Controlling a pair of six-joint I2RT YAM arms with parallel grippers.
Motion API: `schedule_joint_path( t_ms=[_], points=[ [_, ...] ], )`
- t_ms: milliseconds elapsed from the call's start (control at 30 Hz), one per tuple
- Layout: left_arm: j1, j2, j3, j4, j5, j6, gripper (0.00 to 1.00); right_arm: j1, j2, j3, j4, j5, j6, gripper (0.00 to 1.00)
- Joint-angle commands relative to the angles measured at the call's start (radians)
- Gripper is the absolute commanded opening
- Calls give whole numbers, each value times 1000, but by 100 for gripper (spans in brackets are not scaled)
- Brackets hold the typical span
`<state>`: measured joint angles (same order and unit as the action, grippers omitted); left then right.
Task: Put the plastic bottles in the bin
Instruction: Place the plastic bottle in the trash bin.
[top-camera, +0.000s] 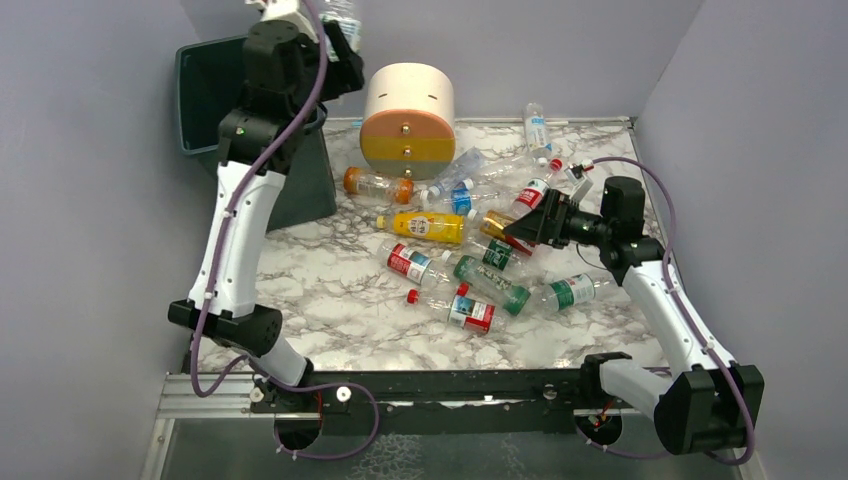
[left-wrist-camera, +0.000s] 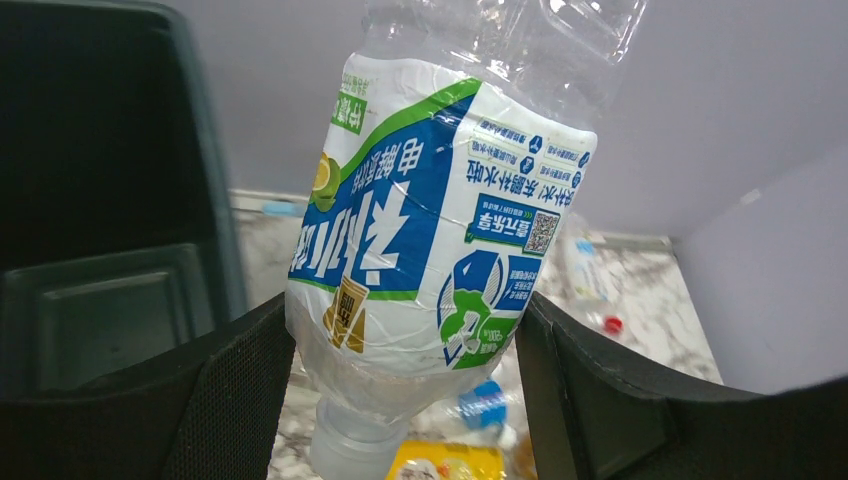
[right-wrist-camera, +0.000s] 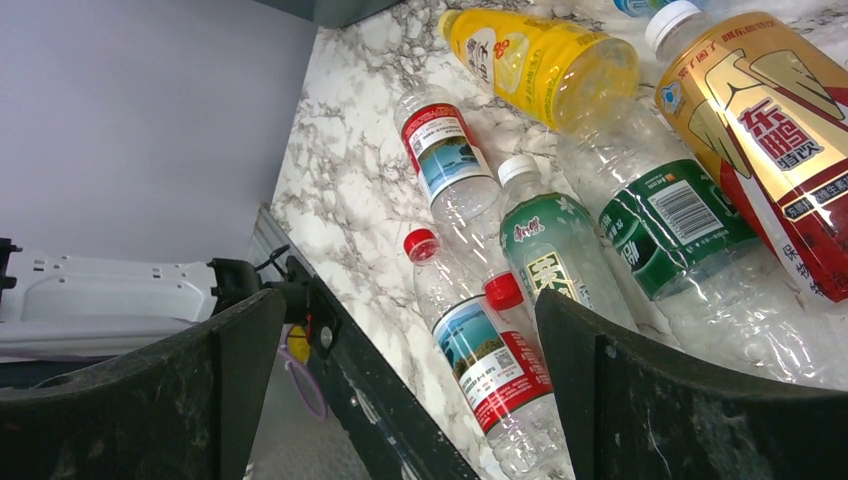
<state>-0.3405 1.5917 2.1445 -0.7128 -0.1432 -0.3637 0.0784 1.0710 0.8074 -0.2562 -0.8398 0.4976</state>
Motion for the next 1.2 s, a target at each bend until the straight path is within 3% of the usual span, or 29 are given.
schedule_joint_path(
  t_ms=[0, 400, 633, 1167],
  points=[
    [154, -19, 29, -35, 32, 14, 59, -3, -25, -12, -3, -18, -3, 99],
    [435, -29, -52, -14, 105, 11, 59, -3, -28, -20, 2, -27, 1, 99],
    [465, -33, -124, 20, 88, 12, 61, -3, -27, -23, 6, -28, 2, 99],
    [478, -13, -123, 24, 73, 26, 87, -3, -17, -25, 12, -35, 2, 99]
  ],
)
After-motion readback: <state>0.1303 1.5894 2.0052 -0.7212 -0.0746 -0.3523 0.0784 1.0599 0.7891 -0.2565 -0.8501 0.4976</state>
